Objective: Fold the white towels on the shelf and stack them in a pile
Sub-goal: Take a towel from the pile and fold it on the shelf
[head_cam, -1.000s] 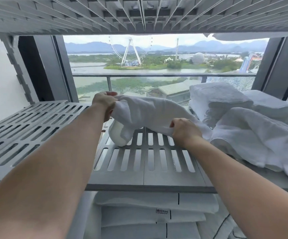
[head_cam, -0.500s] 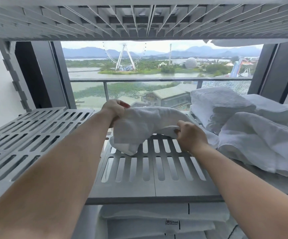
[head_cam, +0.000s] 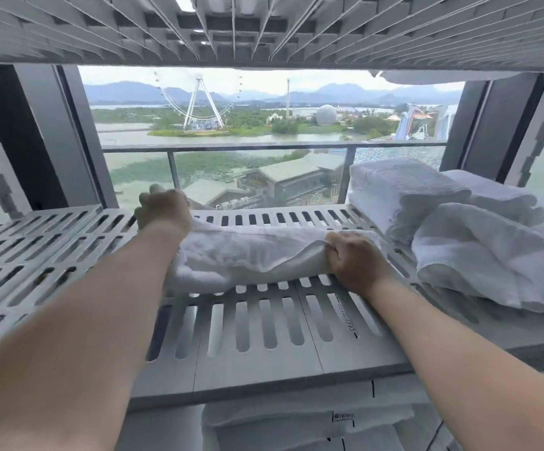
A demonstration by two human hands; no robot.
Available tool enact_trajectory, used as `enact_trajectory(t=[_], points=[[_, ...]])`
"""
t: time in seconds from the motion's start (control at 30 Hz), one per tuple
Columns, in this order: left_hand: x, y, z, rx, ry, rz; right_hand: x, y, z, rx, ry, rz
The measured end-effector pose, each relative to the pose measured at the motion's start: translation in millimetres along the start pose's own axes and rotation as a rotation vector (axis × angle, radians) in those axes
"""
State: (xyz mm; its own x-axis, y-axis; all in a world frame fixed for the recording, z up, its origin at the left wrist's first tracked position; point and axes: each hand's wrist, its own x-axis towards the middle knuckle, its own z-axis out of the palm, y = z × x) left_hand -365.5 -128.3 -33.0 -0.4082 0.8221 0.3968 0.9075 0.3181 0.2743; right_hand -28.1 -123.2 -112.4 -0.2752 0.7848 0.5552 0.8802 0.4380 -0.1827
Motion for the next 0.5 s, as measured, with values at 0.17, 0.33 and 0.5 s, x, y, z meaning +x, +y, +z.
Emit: enact_trajectory(t=[0.17, 0.33, 0.5], points=[[-22, 20, 35, -0.046, -0.415, 0.274, -3, -13, -1, 0.016, -0.108, 0.099], [-45, 33, 44, -0.143, -0.244, 0.332, -7, -9, 8, -0.024, -0.015, 0.089], [-86, 48, 42, -0.164, -0.222, 0.479, -7, -1, 14, 0.037, 0.086, 0.080]])
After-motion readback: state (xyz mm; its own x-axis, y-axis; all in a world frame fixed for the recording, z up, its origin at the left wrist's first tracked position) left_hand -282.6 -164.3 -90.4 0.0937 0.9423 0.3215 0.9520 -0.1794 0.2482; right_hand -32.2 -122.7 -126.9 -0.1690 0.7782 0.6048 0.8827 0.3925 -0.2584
